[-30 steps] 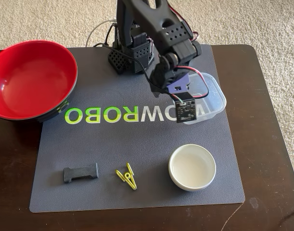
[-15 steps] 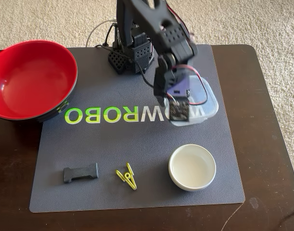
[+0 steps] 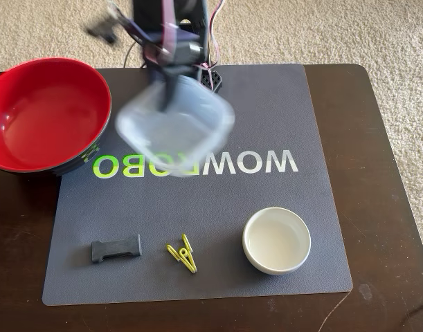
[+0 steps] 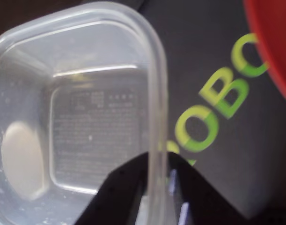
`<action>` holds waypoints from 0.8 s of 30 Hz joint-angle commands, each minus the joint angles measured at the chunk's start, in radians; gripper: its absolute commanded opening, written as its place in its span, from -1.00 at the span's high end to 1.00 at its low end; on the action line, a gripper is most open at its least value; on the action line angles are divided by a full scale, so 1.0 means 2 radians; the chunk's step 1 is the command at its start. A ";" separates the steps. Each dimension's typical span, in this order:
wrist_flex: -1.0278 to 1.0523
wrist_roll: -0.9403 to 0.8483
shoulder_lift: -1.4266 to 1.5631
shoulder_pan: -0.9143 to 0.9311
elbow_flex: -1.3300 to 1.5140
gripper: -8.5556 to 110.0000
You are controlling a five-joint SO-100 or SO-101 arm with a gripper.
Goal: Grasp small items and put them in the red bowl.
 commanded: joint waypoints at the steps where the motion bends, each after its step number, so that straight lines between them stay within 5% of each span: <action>1: -0.009 0.067 0.042 0.210 0.007 0.86; 9: -0.242 0.074 0.120 0.389 0.202 0.86; 13: -0.308 0.059 0.013 0.421 0.212 0.85; 17: -0.276 0.047 -0.004 0.415 0.196 0.34; 21: -0.173 0.037 -0.018 0.388 0.127 0.26; 24: -0.051 0.002 -0.050 0.287 -0.005 0.26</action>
